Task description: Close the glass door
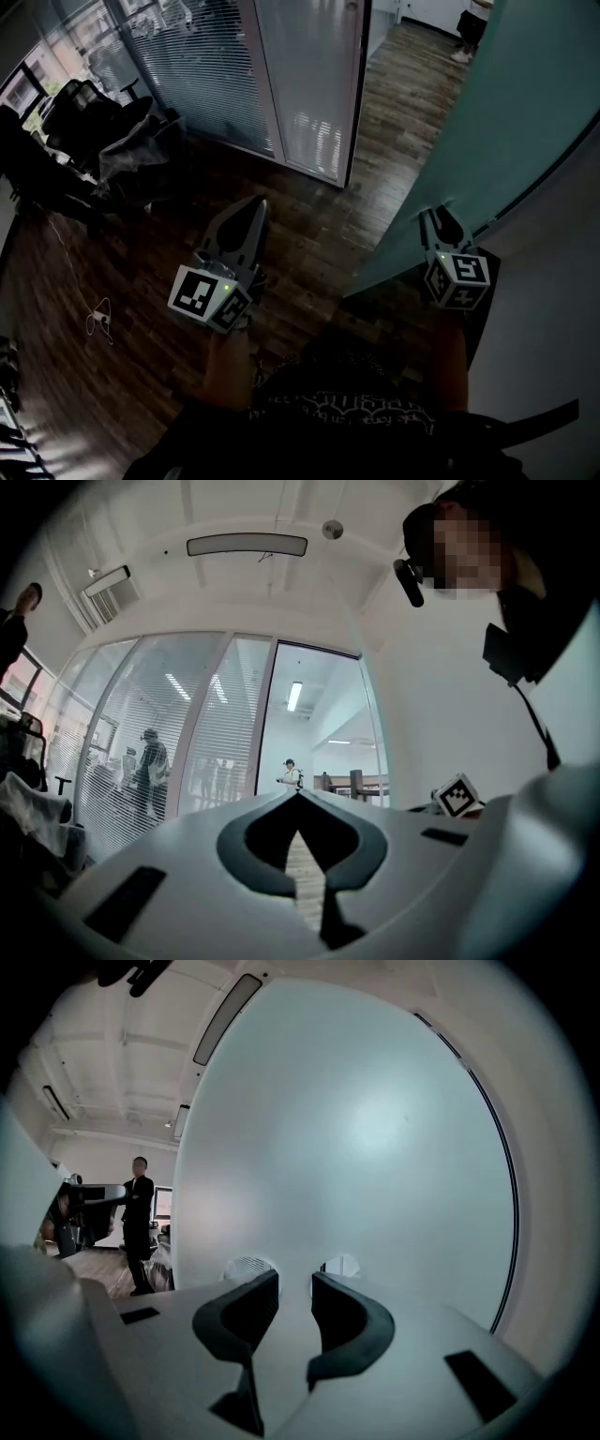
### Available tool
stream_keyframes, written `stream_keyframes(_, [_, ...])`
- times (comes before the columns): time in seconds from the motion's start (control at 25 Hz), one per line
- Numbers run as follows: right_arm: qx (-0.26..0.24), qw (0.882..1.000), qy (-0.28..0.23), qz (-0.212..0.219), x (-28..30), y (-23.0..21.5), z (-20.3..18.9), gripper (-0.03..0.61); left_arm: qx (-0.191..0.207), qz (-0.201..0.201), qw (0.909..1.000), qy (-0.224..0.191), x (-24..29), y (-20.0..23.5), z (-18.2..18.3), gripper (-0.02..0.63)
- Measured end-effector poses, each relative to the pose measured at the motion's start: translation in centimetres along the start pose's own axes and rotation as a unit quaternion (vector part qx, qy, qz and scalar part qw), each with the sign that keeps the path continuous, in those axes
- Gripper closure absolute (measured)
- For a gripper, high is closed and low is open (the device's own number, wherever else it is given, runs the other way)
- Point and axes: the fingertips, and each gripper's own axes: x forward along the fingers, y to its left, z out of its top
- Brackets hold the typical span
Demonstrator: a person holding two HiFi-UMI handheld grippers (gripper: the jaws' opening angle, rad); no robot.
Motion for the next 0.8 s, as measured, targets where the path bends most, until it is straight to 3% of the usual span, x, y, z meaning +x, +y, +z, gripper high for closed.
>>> stream_keyframes(0.36, [0.002, 0.999, -0.006, -0.033, 5.0, 0.3, 1.0, 0.466, -0.005, -0.002, 1.0, 0.003, 1.0, 5.4, -0.6, 0.611])
stream_keyframes(0.8, [0.0, 0.999, -0.005, -0.04, 11.2, 0.5, 2.3, 0.466, -0.003, -0.004, 1.0, 0.004, 5.3, 8.2, -1.5, 0.612])
